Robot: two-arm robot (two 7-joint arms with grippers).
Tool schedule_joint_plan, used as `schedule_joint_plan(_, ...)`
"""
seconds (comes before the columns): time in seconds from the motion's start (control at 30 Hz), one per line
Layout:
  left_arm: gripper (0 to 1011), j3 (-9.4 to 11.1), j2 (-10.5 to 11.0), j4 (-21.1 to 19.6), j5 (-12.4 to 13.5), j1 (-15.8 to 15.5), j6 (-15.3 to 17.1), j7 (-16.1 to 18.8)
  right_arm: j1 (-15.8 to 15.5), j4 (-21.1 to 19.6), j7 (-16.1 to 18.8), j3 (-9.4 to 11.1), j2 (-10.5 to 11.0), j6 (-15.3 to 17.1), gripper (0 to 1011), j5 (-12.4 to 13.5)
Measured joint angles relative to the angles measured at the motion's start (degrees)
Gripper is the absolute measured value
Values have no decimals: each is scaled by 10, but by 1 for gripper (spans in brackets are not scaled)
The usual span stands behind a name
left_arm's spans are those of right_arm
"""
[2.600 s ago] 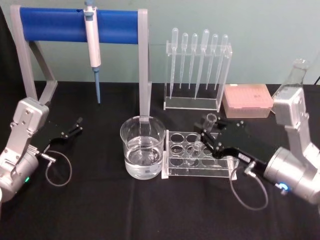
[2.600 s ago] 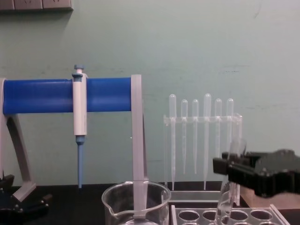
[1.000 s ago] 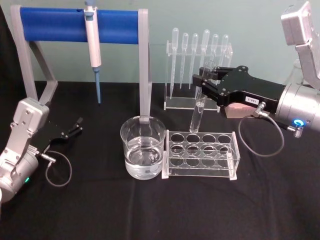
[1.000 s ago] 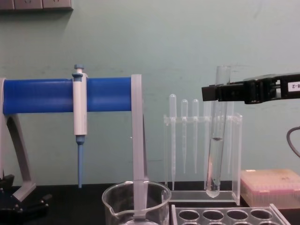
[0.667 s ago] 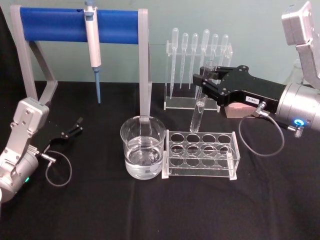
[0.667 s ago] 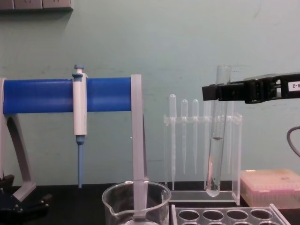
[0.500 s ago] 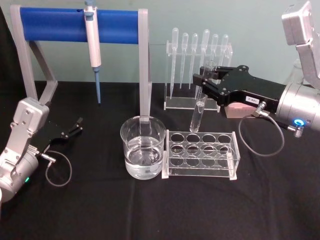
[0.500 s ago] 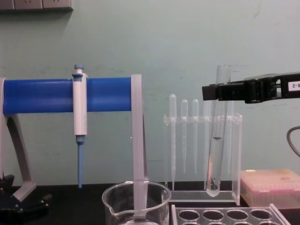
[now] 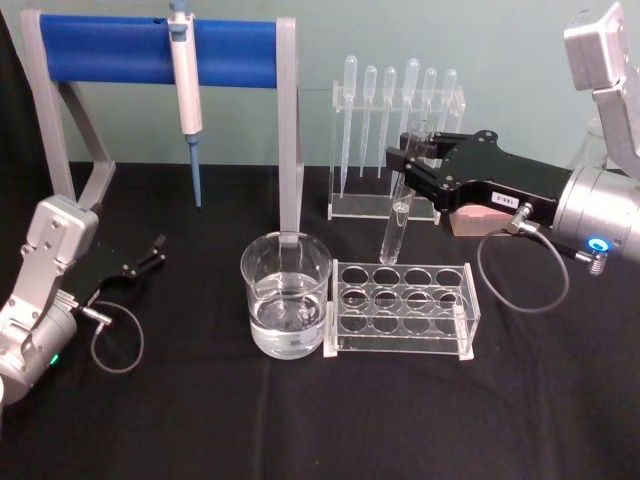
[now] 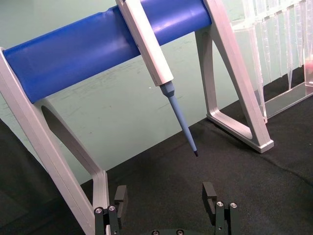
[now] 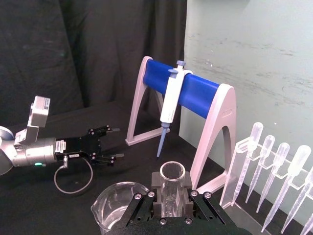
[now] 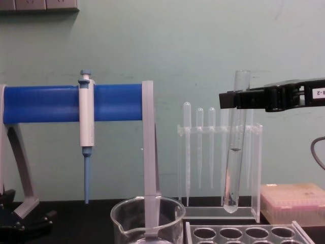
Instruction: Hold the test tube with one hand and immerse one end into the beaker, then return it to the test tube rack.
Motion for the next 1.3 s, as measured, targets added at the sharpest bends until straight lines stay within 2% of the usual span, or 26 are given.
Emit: schedule_joint_plan(1.3,1000,0,0,0,0,0,0,0,0,0,0,0,0,0,226,0)
